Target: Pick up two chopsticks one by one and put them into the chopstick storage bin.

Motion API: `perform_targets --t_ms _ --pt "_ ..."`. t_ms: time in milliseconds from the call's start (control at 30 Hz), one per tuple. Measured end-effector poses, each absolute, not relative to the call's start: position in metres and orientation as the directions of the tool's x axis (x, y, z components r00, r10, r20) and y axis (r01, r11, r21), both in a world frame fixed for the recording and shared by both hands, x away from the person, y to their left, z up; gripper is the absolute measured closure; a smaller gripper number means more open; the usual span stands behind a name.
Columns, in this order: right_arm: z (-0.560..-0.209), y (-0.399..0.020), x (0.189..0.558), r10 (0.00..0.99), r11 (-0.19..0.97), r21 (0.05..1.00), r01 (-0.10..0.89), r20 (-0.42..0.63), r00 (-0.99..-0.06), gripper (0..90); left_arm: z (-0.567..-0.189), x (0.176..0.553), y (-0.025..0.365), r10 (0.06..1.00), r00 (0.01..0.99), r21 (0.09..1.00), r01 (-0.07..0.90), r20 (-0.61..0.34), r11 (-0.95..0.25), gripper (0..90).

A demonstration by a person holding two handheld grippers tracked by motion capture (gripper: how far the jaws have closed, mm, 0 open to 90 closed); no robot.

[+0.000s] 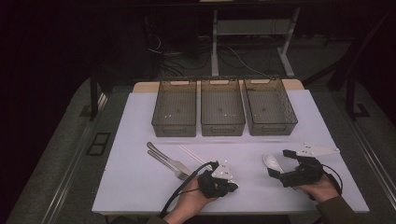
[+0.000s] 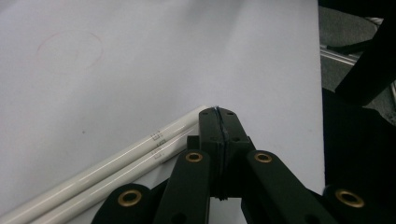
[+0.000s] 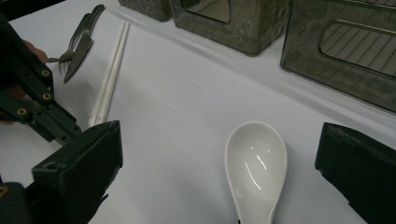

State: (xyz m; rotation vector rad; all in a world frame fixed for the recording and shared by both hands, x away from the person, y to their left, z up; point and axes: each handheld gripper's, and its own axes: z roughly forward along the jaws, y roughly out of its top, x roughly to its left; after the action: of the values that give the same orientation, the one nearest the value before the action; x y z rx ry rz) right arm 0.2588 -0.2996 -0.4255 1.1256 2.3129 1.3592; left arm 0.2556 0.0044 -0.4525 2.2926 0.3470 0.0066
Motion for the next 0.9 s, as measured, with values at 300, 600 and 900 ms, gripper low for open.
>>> perform_targets --t_ms 300,600,900 --pt "-0.426 -0.3 0.259 0.713 0.275 0.822 0.499 0.173 -0.679 0.7 -0.455 0.261 -0.003 0.269 0.956 0.743 0.265 -0.118 -0.614 89.0" --pt "-0.425 -0.3 0.259 0.712 0.275 0.822 0.499 0.175 -0.68 0.7 -0.456 0.267 -0.007 0.288 0.95 0.749 0.276 -0.118 -0.602 89.1" --pt "-0.426 -0.3 0.259 0.712 0.274 0.822 0.5 0.176 -0.68 0.7 -0.457 0.275 -0.011 0.3 0.948 0.751 0.276 -0.11 -0.599 89.1"
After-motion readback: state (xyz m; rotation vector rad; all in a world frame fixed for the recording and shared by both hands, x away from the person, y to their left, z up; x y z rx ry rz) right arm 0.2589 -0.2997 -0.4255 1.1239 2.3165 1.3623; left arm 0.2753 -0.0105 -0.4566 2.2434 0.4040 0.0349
